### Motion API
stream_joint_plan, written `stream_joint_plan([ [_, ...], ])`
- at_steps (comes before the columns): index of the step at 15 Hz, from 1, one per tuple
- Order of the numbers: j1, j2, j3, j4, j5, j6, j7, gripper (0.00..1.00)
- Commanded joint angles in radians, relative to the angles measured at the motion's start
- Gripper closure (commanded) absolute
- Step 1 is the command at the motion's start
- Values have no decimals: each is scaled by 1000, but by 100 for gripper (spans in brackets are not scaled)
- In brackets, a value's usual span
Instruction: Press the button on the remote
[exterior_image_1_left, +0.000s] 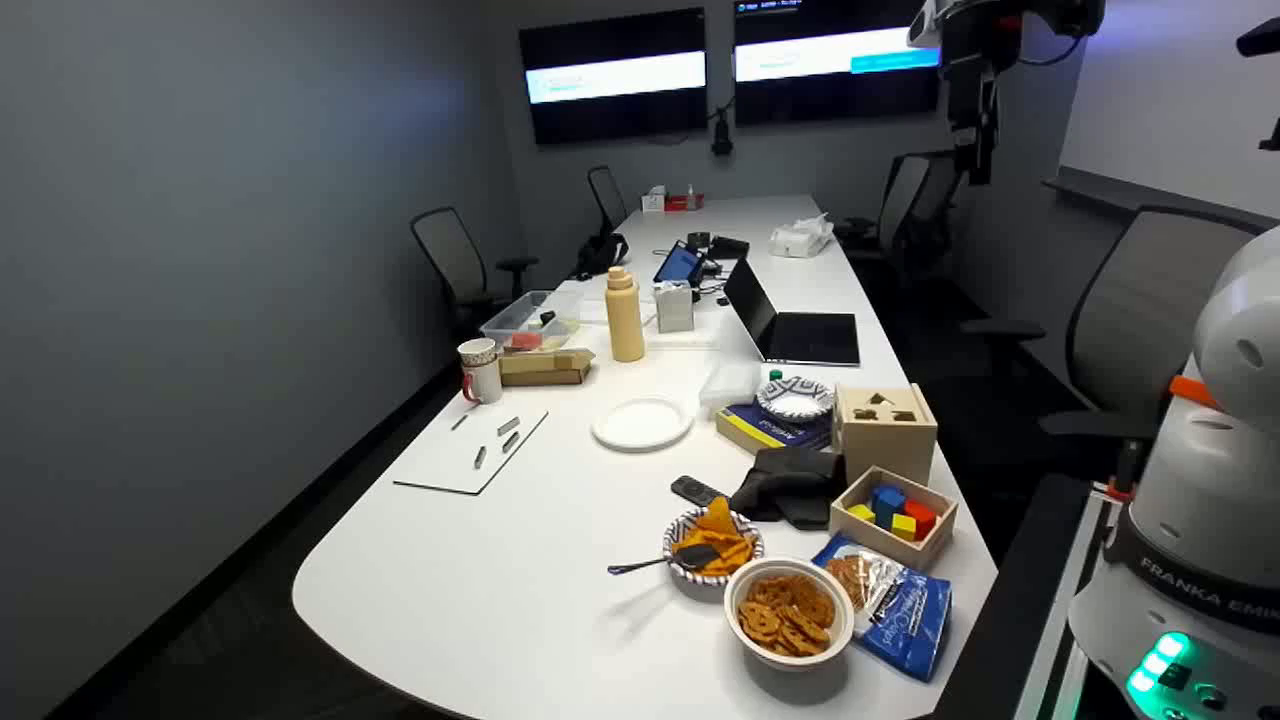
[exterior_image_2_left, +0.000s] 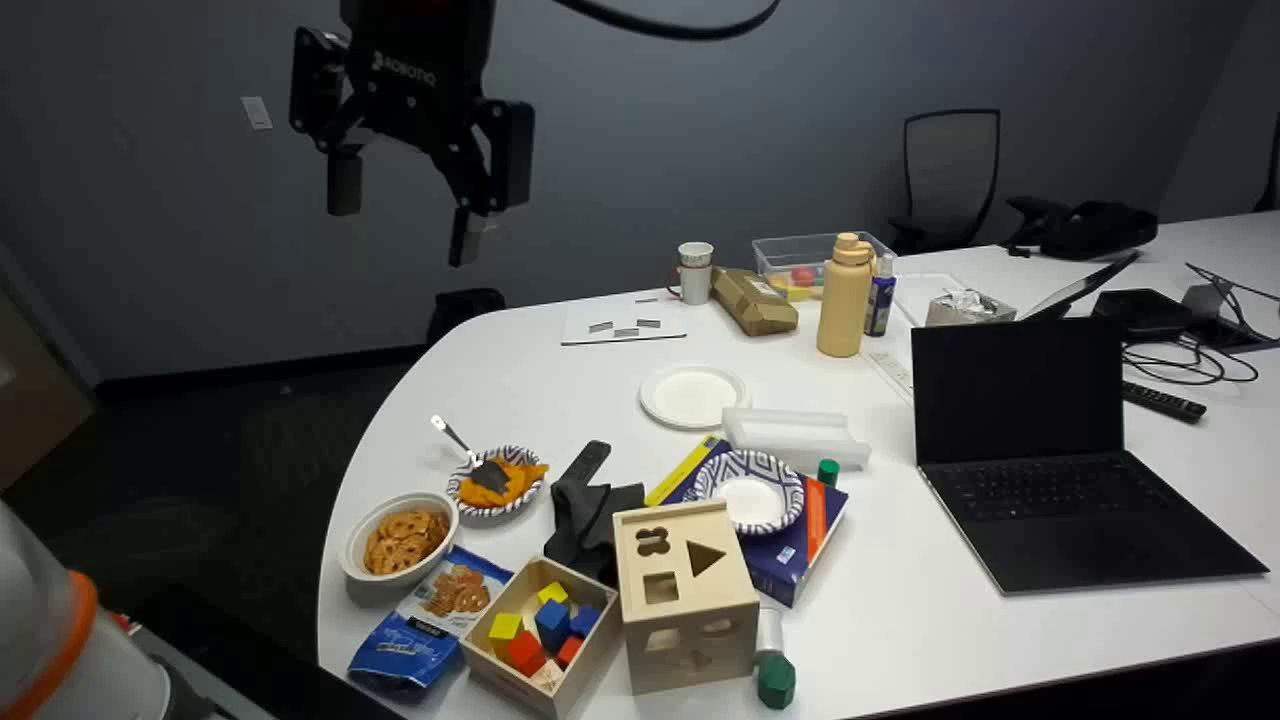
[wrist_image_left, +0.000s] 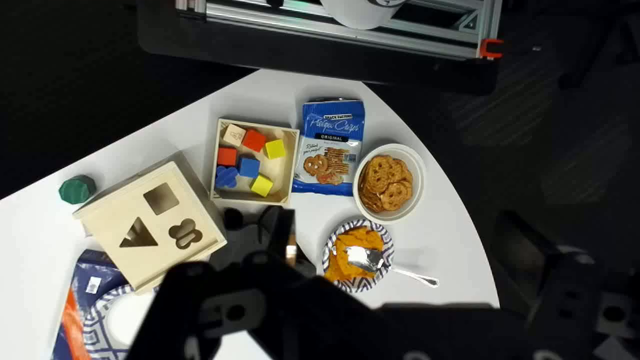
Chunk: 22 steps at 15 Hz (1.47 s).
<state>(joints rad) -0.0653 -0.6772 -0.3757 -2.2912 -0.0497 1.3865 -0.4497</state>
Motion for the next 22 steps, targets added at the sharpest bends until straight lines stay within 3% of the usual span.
stream_joint_plan([
  [1,-17,5,12,2,6,-1,-9,0],
  [10,-12,37,19,9,14,23,13,0],
  [13,19,135,47,31,69,135,41,0],
  [17,39,296,140,57,108,346,111,0],
  [22,38,493,251,49,106,608,285,0],
])
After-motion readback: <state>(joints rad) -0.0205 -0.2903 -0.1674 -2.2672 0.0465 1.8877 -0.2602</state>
